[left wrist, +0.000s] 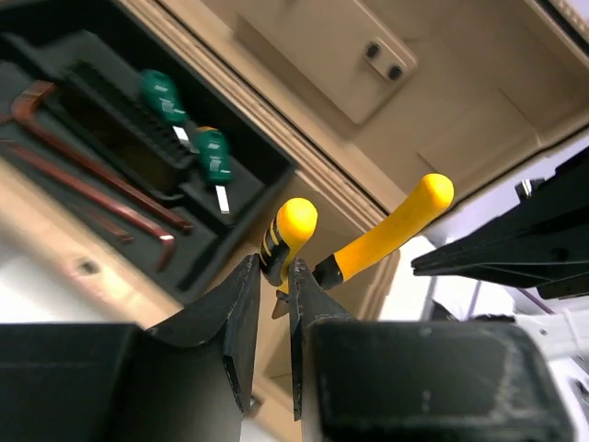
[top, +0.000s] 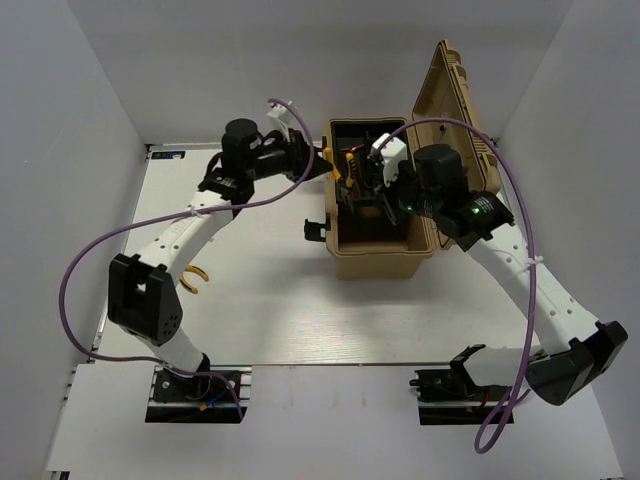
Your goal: Sort the tools into containers
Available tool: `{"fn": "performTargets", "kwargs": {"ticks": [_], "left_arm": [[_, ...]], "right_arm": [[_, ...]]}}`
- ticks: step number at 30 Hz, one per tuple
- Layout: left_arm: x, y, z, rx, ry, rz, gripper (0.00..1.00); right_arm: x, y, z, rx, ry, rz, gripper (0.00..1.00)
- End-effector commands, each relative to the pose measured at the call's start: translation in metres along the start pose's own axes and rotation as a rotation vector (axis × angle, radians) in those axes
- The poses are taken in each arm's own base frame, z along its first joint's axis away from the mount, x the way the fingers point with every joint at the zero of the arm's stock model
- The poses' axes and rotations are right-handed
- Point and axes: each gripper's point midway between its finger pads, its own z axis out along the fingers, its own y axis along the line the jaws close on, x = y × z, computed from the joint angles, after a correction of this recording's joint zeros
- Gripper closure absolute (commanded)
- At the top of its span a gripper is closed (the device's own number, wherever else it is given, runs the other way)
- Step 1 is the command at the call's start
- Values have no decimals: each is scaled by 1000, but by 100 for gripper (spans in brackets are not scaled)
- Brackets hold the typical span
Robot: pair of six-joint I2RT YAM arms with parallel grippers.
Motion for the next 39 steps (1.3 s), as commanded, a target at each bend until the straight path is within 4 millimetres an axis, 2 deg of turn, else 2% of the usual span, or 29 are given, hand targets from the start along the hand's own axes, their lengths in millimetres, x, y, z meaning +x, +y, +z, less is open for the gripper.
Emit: {"fn": "performTargets", "kwargs": {"ticks": [1,2,6,7,8,9,10,11,12,13,14,15,18,20,22,23,24,25,26,27,28,29,30,31,32,33,34,37,39], "left_arm": [[-21,-48,12,149,-38,47,100],[-17,-47,17,141,-33,39,100],[22,-36,36,100,24,21,100],[31,-31,42,70,30,23,100],[37,-24,42,46,40,26,100],[47,-21,45,29,60,11,96],[54,-15,47,-5,68,26,78],[55,-12,47,-21,73,30,71],[62,-11,50,-30,87,22,67],[58,-7,50,-54,78,37,64],[66,-7,50,-69,104,24,61],[61,-7,50,-75,101,52,56],[50,-12,47,-97,84,82,56],[40,-17,37,-120,59,92,56],[30,-18,25,-169,25,101,64],[38,-13,16,-208,33,94,70],[21,-15,-4,-278,-32,103,91],[20,-12,-17,-331,-54,90,99],[45,2,-32,-405,-18,53,100],[41,25,-55,-551,-68,6,100],[36,23,-81,-624,-114,-9,100],[55,40,-100,-738,-96,-41,100],[75,71,-142,-976,-65,-75,97],[85,80,-162,-1073,-83,-144,61],[102,91,-184,-1166,-68,-159,46],[121,104,-212,-1301,-26,-168,36],[137,117,-231,-1383,-15,-214,27],[169,139,-269,-1535,16,-308,24],[185,152,-274,-1563,28,-365,24]], "right_arm": [[-22,-14,-22,73,-66,-2,100],[-23,-16,-24,83,-70,-3,100],[-24,-21,-31,106,-78,1,100],[-23,-16,-30,94,-75,-6,100],[-23,-22,-32,109,-76,4,100],[-24,-23,-35,114,-83,4,100],[-24,-22,-35,112,-84,4,100],[-24,-23,-36,114,-85,3,100],[-24,-22,-37,110,-89,6,99],[-22,-22,-35,108,-80,6,99],[-23,-23,-35,107,-87,6,98],[-23,-22,-35,104,-85,8,98],[-21,-24,-35,107,-83,12,98],[-20,-21,-34,98,-83,11,98],[-18,-19,-33,91,-83,10,98],[-18,-19,-33,89,-84,14,98],[-18,-19,-33,88,-85,12,96],[-16,-16,-34,79,-89,15,96],[-14,-17,-31,78,-85,18,96],[-12,-15,-28,70,-82,18,95],[-10,-13,-28,57,-83,20,95],[-11,-12,-26,55,-88,23,92],[-7,-10,-22,40,-81,26,89],[-6,-7,-21,28,-80,25,88],[-3,-5,-18,13,-77,29,88],[-2,-5,-16,11,-78,31,86],[-1,-2,-14,-1,-75,30,85],[1,3,-9,-25,-88,35,83],[8,7,-4,-48,-71,41,83]]}}
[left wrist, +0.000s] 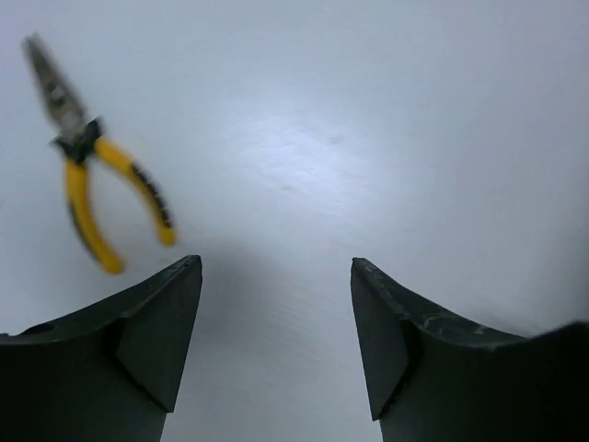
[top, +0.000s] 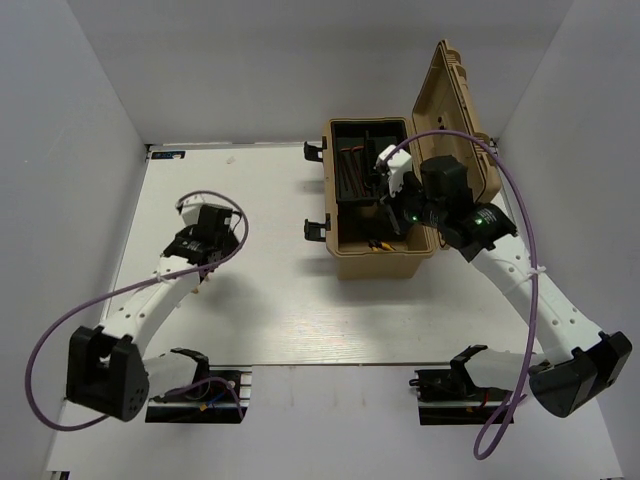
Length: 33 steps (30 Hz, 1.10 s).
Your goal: Sort the tools into containers
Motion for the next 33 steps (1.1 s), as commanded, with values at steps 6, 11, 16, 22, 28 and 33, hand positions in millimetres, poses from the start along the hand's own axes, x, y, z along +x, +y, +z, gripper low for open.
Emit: {"fn": "performTargets", "kwargs": {"ticks": [6,11,16,22,28,33], "left_arm": [[45,95,53,-347,160,-140,33],[35,111,77,-378,170,-151,33],[41,112,107,-379,239,-158,34],[39,112,125,-380,258,-156,39],[59,126,125,-424,299,-153,59],[65,124,124,-410,320,-155,78]], "right_arm": [[-4,16,10,-93,-47,16,83],[1,19,13,-109,-39,17,83],[1,21,12,-116,-43,16,83],[4,21,12,-115,-41,16,83],[4,21,14,-116,-40,14,83],[3,20,13,-115,-44,15,83]]}}
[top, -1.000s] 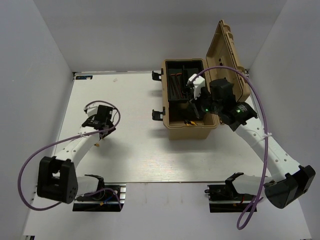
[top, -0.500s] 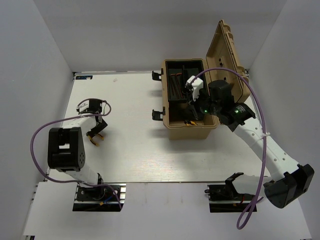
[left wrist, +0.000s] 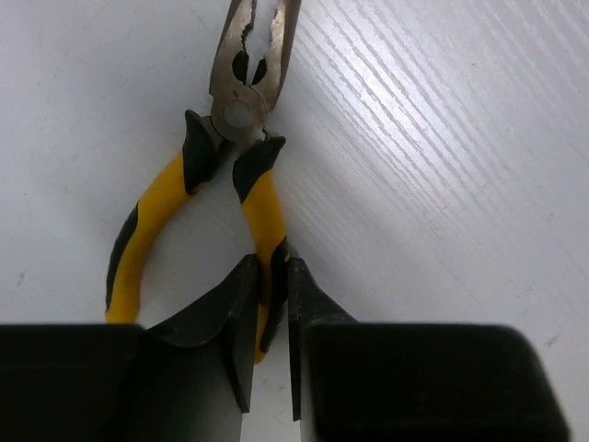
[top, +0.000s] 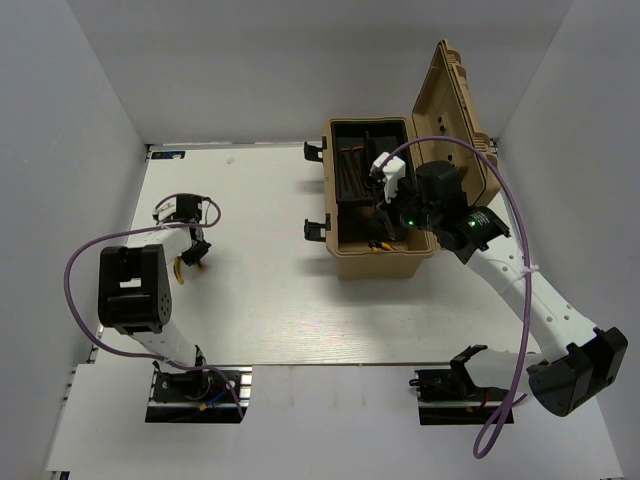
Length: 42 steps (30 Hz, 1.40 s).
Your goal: Sort the tools into containers
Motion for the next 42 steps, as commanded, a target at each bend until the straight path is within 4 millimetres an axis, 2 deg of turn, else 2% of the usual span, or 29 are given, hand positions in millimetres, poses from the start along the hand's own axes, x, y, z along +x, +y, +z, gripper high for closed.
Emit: {"fn": "performTargets", "kwargs": {"ticks": [1,5,6,7,9,10,11,12,13,14,16,17,18,19,21,24,25,26,29,30,32,33,34,35,36,37,38,40,42], "left_arm": [[7,4,0,6,20,2,84],[-5,-8,-18,83,-20,20,100],[-6,-13,-24,113,-25,30,100],[-20,-22,-37,177,-72,36,100],[-31,-53,-68,386,-118,62,100],[-38,-65,-82,473,-144,88,100],[-29,-85,-102,630,-129,170,100],[-38,-102,-123,754,-180,205,100],[-30,-115,-146,877,-164,254,100],[-26,-125,-168,973,-188,315,100],[-29,-138,-204,1100,-231,373,100],[-28,-144,-225,1184,-258,412,100],[-29,-148,-251,1263,-309,465,100],[-20,-151,-270,1356,-305,513,100],[-18,-159,-317,1529,-372,599,100],[10,-162,-374,1820,-329,745,100],[14,-168,-375,1849,-310,766,100],[18,-173,-389,1892,-321,814,100],[33,-179,-410,1996,-281,890,100],[46,-184,-414,2034,-233,920,100],[49,-194,-424,2062,-246,959,100],[65,-203,-417,2061,-184,989,100],[68,-207,-422,2079,-178,1013,100],[85,-216,-414,2076,-108,1038,100],[92,-219,-412,2076,-82,1052,100],[94,-224,-414,2076,-85,1067,100],[101,-226,-412,2076,-64,1083,100],[119,-231,-408,2075,4,1103,100],[128,-234,-409,2080,34,1120,100]], "right_arm": [[-11,2,-2,-9,-47,-8,83],[-11,3,-3,-7,-48,-11,83],[-10,1,-2,-2,-43,-10,83],[-11,1,-3,-2,-46,-11,83],[-11,-1,-3,3,-47,-13,80],[-11,-1,-3,5,-45,-14,62],[-11,-1,-3,6,-46,-16,47],[-11,-3,-4,16,-46,-25,35],[-11,-3,-4,18,-47,-29,35],[-11,-4,-4,21,-45,-35,39],[-13,-6,-5,34,-46,-40,59],[-13,-8,-4,43,-46,-42,84],[-15,-9,-6,53,-55,-45,94],[-15,-11,-7,64,-50,-42,100],[-17,-14,-8,77,-52,-43,100],[-20,-28,-13,160,-45,-49,100],[-25,-32,-16,181,-55,-63,100],[-28,-35,-21,205,-64,-67,100],[-40,-55,-39,329,-85,-89,100],[-39,-63,-44,374,-78,-85,100],[-44,-78,-57,463,-83,-92,100],[-46,-81,-62,487,-86,-99,100],[-52,-93,-78,567,-92,-111,100],[-55,-99,-86,605,-94,-115,100],[-58,-103,-92,635,-99,-119,100],[-63,-114,-110,721,-105,-126,100],[-66,-118,-118,751,-113,-126,100],[-67,-126,-134,817,-121,-117,100],[-65,-129,-137,827,-122,-111,100]]}}
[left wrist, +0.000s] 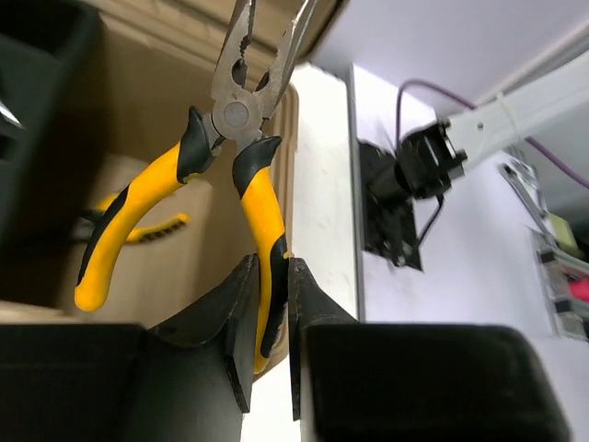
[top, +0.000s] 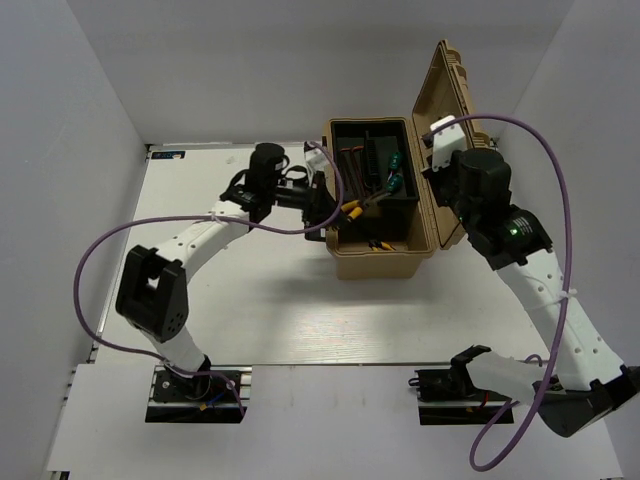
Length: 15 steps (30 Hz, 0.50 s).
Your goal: Sort the tools into containers
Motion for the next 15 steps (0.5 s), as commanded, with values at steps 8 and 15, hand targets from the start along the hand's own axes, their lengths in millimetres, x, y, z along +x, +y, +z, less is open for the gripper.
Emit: {"fn": "performTargets", "kwargs": {"ticks": [8,15], "left_arm": [[7,-5,34,46,93,15,91],[11,28,46,-66,117,-17,42]], "right_arm": [[-10,-18,-6,61,-48,26,100],[-4,4,-3,-44,-48,25,87]]}}
